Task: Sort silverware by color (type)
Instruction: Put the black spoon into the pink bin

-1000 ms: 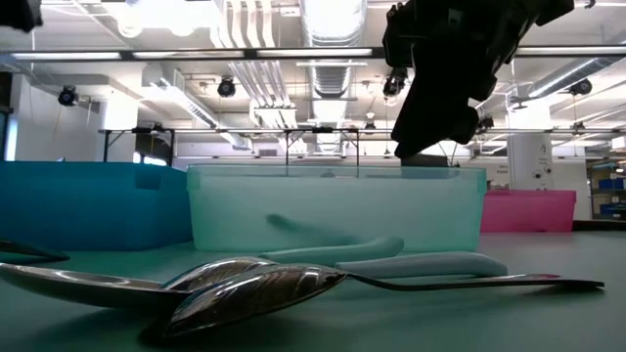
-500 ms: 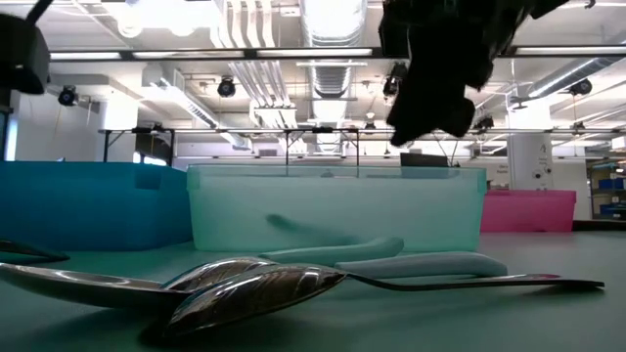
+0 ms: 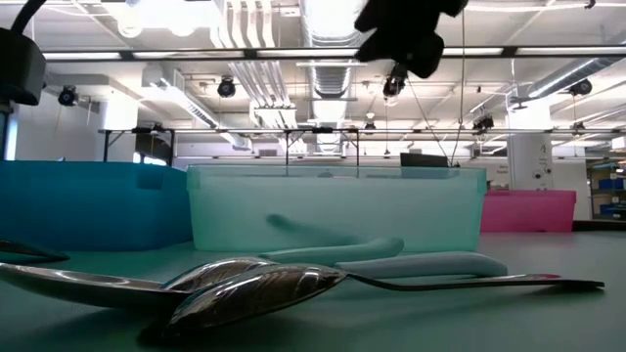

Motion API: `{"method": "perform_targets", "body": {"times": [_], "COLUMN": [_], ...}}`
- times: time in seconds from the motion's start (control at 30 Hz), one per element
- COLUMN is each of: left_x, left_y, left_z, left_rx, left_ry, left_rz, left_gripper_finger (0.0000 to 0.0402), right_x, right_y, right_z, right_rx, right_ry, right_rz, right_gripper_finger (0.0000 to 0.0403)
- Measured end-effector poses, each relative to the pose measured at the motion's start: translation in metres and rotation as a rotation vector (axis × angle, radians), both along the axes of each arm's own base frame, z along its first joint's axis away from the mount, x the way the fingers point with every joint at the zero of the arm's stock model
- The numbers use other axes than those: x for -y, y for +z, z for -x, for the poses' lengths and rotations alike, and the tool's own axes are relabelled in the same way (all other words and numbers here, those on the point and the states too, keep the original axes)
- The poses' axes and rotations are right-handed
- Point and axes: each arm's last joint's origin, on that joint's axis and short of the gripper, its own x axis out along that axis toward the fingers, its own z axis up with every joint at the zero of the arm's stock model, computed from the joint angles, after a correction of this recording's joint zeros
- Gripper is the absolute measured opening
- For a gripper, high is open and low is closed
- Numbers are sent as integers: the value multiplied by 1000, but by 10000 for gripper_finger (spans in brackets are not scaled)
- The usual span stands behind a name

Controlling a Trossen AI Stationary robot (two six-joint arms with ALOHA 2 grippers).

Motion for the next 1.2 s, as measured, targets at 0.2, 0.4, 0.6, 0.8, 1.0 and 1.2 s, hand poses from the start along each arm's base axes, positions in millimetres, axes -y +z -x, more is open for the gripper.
{"method": "perform_targets", "body": {"times": [0.2,0.4,0.6,0.8,1.0,1.2], "left_x": [7,14,22,25,24,19], "left_y": [4,16,51,91,127,166], "left_z": [-6,-12,-21,-31,-40,-43], "left_rx": [4,13,46,197,492,812], "left_ry": [2,7,-8,-12,11,79], "left_rz": [15,41,-6,-152,-329,-493], "left_gripper_finger": [13,4,2,2,1,1], "right_x": [-1,0,0,0,5,0], "right_y": [10,10,10,6,-8,-19], "right_z": [-2,-1,-1,0,3,-1], "right_rx": [16,12,14,8,-18,139], "right_ry": [29,54,63,54,-39,-59], "right_rz": [31,62,74,91,170,139], "right_gripper_finger": [143,137,132,133,130,130]}}
